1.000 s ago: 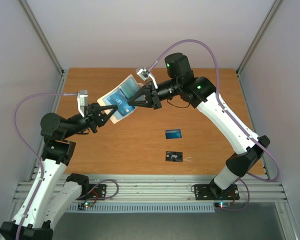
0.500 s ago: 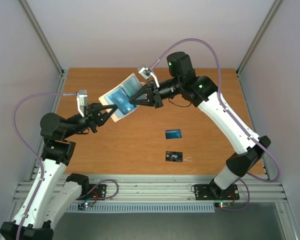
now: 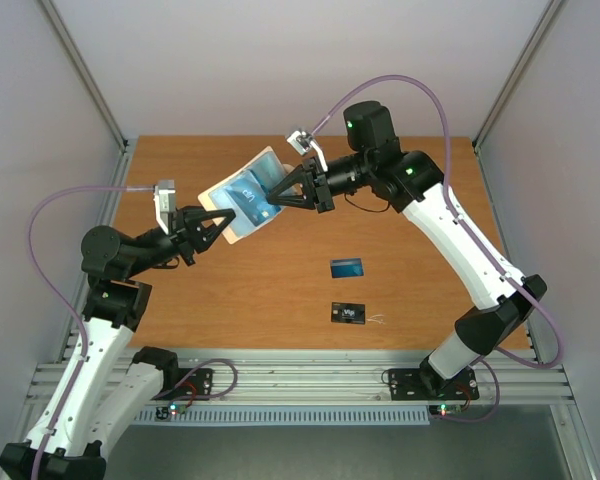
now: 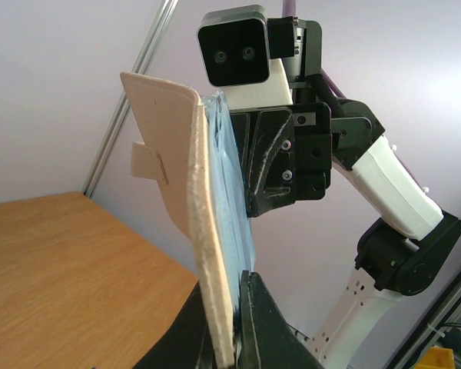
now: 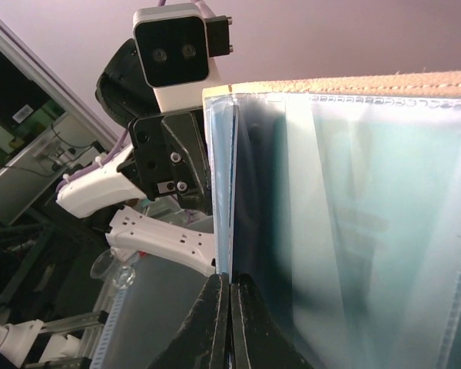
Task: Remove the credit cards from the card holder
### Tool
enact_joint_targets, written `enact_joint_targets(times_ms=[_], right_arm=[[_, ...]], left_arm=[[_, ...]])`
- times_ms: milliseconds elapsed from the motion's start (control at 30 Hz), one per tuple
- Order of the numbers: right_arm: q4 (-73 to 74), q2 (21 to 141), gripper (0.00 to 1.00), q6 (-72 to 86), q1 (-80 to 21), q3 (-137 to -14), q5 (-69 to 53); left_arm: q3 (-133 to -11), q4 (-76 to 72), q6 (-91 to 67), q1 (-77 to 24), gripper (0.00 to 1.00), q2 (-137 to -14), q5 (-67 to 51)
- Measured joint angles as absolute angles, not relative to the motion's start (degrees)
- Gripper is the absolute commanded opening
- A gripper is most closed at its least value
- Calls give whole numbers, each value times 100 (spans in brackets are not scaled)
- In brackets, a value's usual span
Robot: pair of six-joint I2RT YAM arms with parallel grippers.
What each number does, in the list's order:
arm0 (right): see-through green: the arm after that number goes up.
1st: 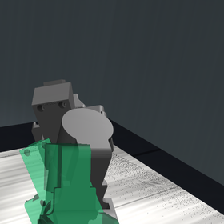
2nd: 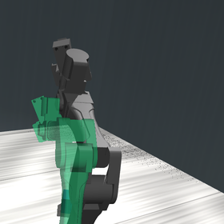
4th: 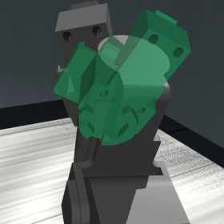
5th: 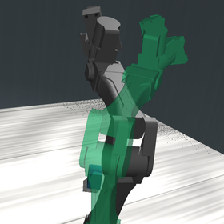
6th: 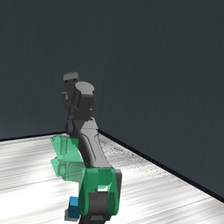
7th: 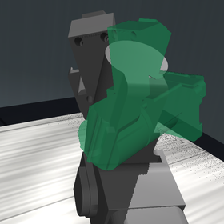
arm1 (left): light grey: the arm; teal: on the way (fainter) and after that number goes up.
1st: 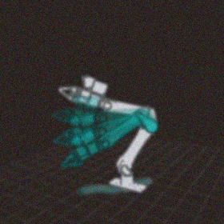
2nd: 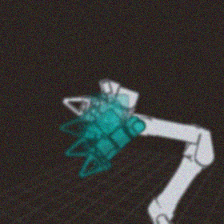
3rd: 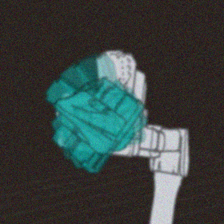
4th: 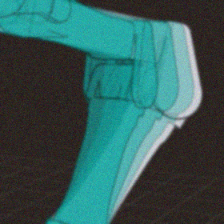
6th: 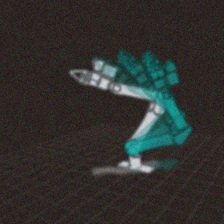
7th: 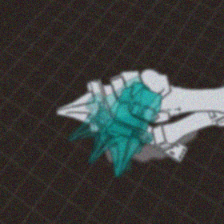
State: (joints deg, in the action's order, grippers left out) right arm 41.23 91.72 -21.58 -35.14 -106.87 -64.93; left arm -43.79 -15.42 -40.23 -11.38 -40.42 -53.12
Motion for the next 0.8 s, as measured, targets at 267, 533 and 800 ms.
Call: enact_joint_targets(times_ms=[267, 533, 800], right_arm=[[4355, 9139, 1, -2311, -3387, -10698, -6495], [4615, 9113, 1, -2451, -3345, -10825, -6473], [4316, 9115, 1, -2292, -3621, -10829, -6320]], left_arm=[[-4379, -1487, -4001, -1170, 0, -4036, -5315], [-4379, -1492, -3999, -1203, 0, -4036, -5312], [-4379, -1527, -3959, -1197, 4, -4005, -5277]])
